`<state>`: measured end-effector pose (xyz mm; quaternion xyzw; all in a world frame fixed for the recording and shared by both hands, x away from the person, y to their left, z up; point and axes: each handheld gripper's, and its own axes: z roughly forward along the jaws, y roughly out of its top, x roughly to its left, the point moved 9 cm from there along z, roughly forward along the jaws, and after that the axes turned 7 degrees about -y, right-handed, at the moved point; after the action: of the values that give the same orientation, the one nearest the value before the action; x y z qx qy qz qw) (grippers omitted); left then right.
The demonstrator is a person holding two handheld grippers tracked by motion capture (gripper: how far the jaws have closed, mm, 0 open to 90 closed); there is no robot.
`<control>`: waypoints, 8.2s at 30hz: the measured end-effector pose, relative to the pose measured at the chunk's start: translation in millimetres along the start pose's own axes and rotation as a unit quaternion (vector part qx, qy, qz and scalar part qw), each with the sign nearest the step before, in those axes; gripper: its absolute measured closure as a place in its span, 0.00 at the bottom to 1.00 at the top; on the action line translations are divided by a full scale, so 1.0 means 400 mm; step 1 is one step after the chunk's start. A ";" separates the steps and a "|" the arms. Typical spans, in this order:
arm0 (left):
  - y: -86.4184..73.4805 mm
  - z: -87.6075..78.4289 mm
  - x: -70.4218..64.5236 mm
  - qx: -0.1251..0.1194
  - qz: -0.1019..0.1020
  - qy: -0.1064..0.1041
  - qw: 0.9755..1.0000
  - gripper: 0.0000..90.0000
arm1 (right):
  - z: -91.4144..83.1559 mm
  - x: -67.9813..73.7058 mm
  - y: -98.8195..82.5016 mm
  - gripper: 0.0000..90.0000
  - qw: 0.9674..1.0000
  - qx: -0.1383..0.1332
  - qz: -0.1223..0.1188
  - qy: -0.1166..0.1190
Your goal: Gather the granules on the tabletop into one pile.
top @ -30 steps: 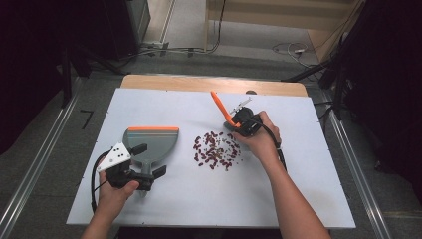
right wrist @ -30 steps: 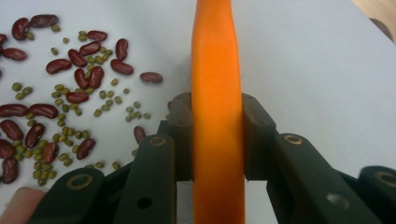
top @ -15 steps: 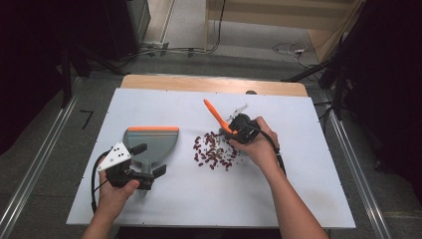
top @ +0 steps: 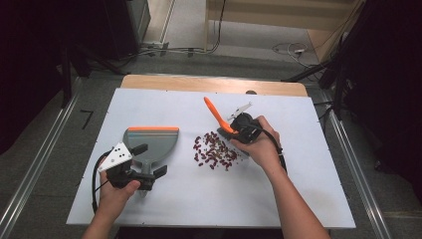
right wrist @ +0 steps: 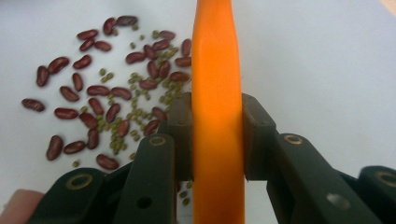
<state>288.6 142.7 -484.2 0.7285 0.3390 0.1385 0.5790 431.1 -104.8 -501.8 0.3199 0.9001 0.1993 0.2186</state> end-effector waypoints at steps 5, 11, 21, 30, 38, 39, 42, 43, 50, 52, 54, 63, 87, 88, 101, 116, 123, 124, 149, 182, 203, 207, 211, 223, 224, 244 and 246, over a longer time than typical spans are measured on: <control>0.000 0.000 0.000 0.000 -0.001 0.000 1.000 0.00 | 0.011 -0.017 0.028 0.77 1.000 0.003 -0.008 -0.010; 0.003 -0.005 0.001 -0.003 -0.001 0.000 1.000 0.00 | 0.059 -0.035 0.048 0.77 0.998 0.021 -0.034 -0.046; 0.003 -0.001 -0.002 -0.003 -0.001 -0.001 1.000 0.00 | 0.067 0.024 0.044 0.77 0.997 0.038 -0.068 -0.029; 0.002 0.001 -0.006 -0.001 0.002 -0.002 1.000 0.00 | 0.038 0.058 0.025 0.77 0.997 0.028 -0.068 -0.009; 0.001 0.002 -0.003 0.000 0.000 -0.003 1.000 0.00 | -0.032 0.047 0.047 0.77 0.999 -0.030 -0.018 -0.007; 0.000 0.002 -0.004 0.001 0.001 -0.003 1.000 0.00 | -0.042 0.053 0.053 0.77 0.999 -0.035 -0.010 0.001; 0.001 0.004 -0.007 0.001 0.003 -0.004 1.000 0.00 | -0.065 0.099 0.079 0.77 0.996 -0.061 0.029 0.059; 0.001 0.004 -0.007 0.001 0.003 -0.004 1.000 0.00 | -0.068 0.114 0.084 0.77 0.995 -0.060 0.042 0.071; 0.005 -0.008 0.001 -0.004 0.000 0.002 1.000 0.00 | -0.066 0.212 0.095 0.77 0.986 -0.044 0.097 0.130; 0.005 -0.008 0.001 -0.005 0.000 0.002 1.000 0.00 | -0.054 0.251 0.095 0.77 0.983 -0.034 0.095 0.153; 0.006 -0.007 -0.001 -0.005 0.000 0.001 1.000 0.00 | -0.048 0.262 0.095 0.77 0.982 -0.032 0.094 0.161; 0.007 -0.007 -0.002 -0.006 0.000 0.000 1.000 0.00 | 0.016 0.281 0.079 0.77 0.981 -0.014 0.118 0.152; 0.004 -0.003 -0.008 -0.003 0.002 0.000 1.000 0.00 | 0.041 0.115 -0.025 0.75 0.966 0.014 0.234 0.105; 0.004 -0.003 -0.008 -0.003 0.002 0.000 1.000 0.00 | 0.041 0.109 -0.028 0.75 0.966 0.013 0.237 0.103; 0.002 -0.001 -0.009 -0.001 0.002 -0.002 1.000 0.00 | 0.032 0.063 -0.062 0.75 0.961 0.017 0.261 0.090; 0.005 0.000 -0.011 -0.002 0.003 -0.004 1.000 0.00 | -0.011 0.121 0.055 0.76 0.957 -0.014 0.258 0.133; 0.004 -0.006 -0.004 -0.003 0.001 -0.002 1.000 0.00 | 0.062 0.177 0.117 0.76 0.956 0.004 0.255 0.143; 0.004 -0.007 -0.004 -0.004 0.001 -0.003 1.000 0.00 | 0.076 0.176 0.118 0.76 0.956 0.008 0.260 0.138; -0.003 0.001 -0.010 0.002 0.002 -0.003 1.000 0.00 | 0.079 0.025 -0.023 0.75 0.934 0.017 0.343 0.097; -0.005 0.003 -0.007 0.004 0.002 -0.002 1.000 0.00 | 0.080 -0.106 0.093 0.76 0.995 -0.086 -0.046 -0.024; -0.003 0.005 -0.013 0.006 0.003 -0.005 1.000 0.00 | 0.095 0.015 0.060 0.76 0.980 -0.061 -0.186 0.017; -0.003 0.004 -0.011 0.005 0.002 -0.004 1.000 0.00 | 0.086 0.027 0.043 0.76 0.978 -0.062 -0.195 0.027; -0.004 0.006 -0.012 0.006 0.003 -0.005 1.000 0.00 | 0.076 0.039 0.026 0.75 0.976 -0.059 -0.206 0.030; -0.006 0.009 -0.016 0.010 0.006 -0.006 1.000 0.00 | 0.048 0.069 -0.018 0.75 0.972 -0.064 -0.221 0.045; -0.006 0.010 -0.017 0.009 0.006 -0.007 1.000 0.00 | 0.046 0.071 -0.020 0.75 0.972 -0.066 -0.222 0.046; -0.005 0.012 -0.022 0.010 0.008 -0.008 1.000 0.00 | 0.003 0.097 -0.056 0.75 0.969 -0.077 -0.231 0.045; -0.005 0.012 -0.022 0.010 0.008 -0.008 1.000 0.00 | 0.000 0.093 -0.051 0.75 0.970 -0.084 -0.226 0.037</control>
<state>284.3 133.3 -485.7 0.7379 0.3299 0.1344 0.5732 395.2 -95.0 -522.0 0.0805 0.9364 0.2315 0.2511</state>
